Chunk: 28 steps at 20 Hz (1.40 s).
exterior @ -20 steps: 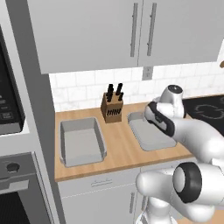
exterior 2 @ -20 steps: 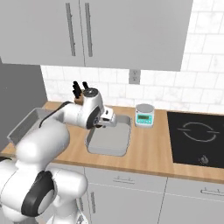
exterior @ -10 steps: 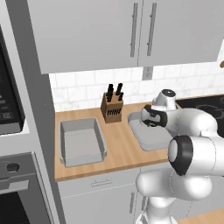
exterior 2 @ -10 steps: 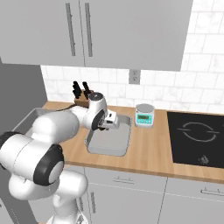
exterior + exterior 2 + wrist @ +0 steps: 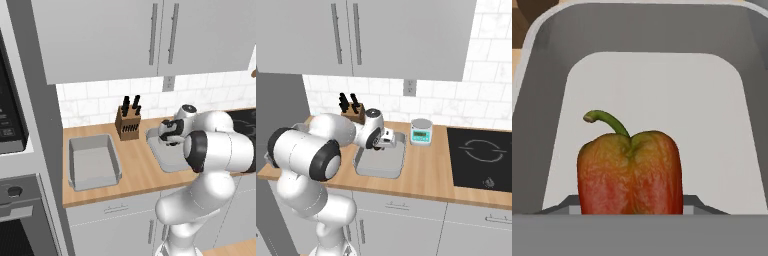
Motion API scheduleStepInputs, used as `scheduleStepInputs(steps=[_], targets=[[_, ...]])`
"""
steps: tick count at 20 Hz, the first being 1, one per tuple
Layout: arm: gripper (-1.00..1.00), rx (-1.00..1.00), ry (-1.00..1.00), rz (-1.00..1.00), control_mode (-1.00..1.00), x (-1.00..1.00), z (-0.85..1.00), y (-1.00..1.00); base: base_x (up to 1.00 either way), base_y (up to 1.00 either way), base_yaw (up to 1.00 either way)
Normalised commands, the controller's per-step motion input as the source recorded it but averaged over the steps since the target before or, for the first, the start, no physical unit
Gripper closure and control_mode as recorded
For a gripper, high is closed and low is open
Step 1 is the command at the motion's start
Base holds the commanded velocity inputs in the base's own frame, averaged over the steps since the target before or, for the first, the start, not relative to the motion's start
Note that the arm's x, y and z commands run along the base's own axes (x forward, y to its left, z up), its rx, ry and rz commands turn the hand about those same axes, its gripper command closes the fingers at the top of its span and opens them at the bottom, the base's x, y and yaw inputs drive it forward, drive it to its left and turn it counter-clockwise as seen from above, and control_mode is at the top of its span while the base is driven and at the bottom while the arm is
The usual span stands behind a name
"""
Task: Place one bell pepper and one chicken drumstick in each tupperware on the nearby counter, to pack two identical lunches.
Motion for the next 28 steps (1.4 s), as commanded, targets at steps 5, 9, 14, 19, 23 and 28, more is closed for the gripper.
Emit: scheduleStepInputs(steps=[5,9,14,19,23,28], targets=[[1.0,0.0,0.0,0.04,-1.0,0.37,-0.36,-0.01,0.0,0.0,0.0],[1.0,0.0,0.0,0.03,-1.0,0.33,-0.27,0.0,0.0,0.0,0.0],[-1.0,0.0,0.0,0.0,-1.0,0.07,0.01,0.0,0.0,0.0,0.0],[-1.0,0.0,0.0,0.0,-1.0,0.0,0.25,0.01,0.0,0.0,0.0],[-1.0,0.0,0.0,0.0,-1.0,0.0,0.24,0.11,0.0,0.0,0.0],[-1.0,0.0,-0.02,0.03,-1.0,-0.33,0.39,0.1,0.0,0.0,0.0]])
